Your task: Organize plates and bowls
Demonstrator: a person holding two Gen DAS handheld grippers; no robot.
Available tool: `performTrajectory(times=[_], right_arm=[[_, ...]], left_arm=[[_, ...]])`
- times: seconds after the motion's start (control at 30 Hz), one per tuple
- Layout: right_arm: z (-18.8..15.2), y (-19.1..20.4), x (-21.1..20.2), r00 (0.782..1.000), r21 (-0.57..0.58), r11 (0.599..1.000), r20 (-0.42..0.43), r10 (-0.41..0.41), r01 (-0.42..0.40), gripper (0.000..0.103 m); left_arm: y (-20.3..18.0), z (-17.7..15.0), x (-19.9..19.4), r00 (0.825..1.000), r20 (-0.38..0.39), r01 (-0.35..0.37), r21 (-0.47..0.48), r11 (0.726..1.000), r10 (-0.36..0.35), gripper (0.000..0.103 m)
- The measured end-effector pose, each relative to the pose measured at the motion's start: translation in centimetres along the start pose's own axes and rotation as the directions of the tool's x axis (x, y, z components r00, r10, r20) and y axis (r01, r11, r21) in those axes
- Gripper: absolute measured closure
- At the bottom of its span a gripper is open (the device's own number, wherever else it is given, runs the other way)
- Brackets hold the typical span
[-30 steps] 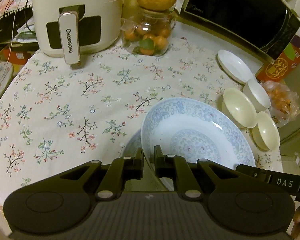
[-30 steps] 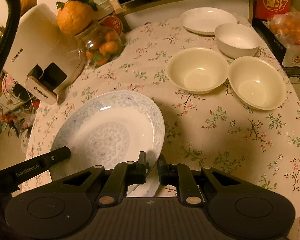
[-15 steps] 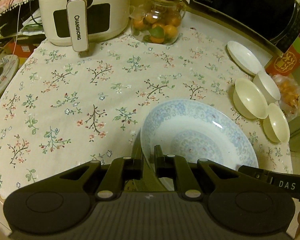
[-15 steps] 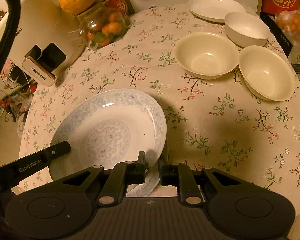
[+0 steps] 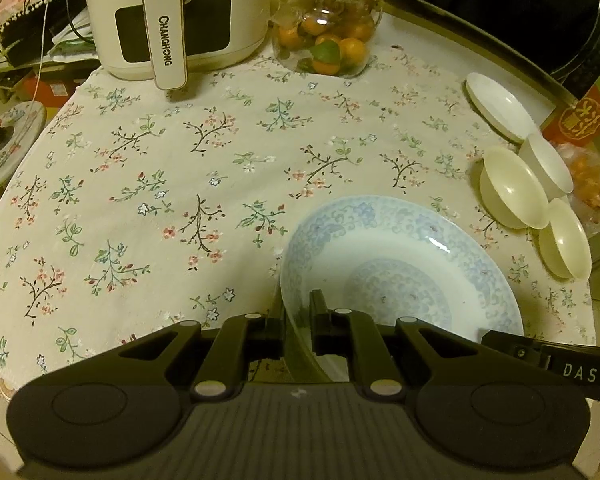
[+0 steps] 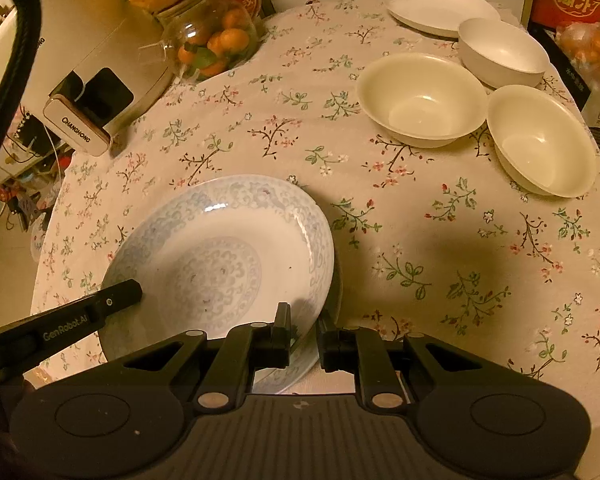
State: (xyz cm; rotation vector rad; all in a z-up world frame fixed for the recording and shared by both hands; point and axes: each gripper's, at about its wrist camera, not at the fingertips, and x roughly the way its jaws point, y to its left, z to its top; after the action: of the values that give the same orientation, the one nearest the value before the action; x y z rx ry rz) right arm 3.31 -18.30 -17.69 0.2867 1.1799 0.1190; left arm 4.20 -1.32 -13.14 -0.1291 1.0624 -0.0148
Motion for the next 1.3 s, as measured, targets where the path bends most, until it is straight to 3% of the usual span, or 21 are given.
performTrajectory(times=[0.77, 1.3], right_arm=[[-0.2, 0.4, 0.6, 0.999, -0.014, 0.999, -0.02, -0.045, 0.045, 0.09], [-0.4, 0.5, 0.9, 0.997, -0.025, 0.997, -0.018, -0.079, 0.079, 0.091]], left_arm=[[-0.8, -0.8, 0.6, 0.998, -0.008, -0.062, 0.051, 0.997, 0.063, 0.092], [-0.7, -1.0, 1.4, 0.996, -0.046, -0.072, 0.024, 0.997, 0.073, 0.091]])
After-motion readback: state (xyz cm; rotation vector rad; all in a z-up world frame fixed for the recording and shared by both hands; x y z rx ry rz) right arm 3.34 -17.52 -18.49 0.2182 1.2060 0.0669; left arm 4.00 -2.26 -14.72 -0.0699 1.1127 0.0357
